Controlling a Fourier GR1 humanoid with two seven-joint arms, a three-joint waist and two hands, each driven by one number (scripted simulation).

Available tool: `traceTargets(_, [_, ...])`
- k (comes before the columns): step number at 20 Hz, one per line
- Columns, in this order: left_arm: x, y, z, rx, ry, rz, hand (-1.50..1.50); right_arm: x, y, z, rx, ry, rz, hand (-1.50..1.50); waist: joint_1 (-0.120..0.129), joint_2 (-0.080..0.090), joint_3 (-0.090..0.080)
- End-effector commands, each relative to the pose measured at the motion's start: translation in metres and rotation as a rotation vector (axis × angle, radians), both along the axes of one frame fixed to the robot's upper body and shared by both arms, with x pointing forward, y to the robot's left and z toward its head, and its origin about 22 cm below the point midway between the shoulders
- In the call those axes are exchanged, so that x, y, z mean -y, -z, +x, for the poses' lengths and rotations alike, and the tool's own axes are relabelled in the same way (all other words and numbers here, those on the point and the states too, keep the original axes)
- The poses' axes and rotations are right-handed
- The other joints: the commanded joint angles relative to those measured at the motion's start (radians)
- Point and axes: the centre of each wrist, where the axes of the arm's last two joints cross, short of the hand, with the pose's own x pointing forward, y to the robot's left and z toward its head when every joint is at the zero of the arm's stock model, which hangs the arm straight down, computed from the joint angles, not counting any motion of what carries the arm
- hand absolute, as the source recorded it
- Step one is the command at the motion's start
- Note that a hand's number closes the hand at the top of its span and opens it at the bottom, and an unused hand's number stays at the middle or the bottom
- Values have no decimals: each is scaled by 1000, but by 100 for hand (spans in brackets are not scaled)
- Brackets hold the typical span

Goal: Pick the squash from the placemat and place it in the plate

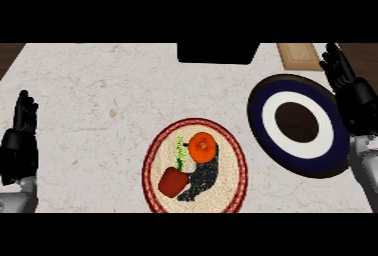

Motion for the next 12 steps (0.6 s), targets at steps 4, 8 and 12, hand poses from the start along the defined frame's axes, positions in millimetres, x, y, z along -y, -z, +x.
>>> traceTargets(4, [50,28,2,-173,151,-137,0,-109,3,0,-94,-704,147,150,61,24,48])
traceTargets(8, [60,51,-11,-330,201,-184,0,-113,-89,-1,360,-798,-459,150,60,-16,32])
traceTargets(12, [78,46,0,-402,244,-232,0,-140,28,-12,281,-935,-228,150,44,26,51])
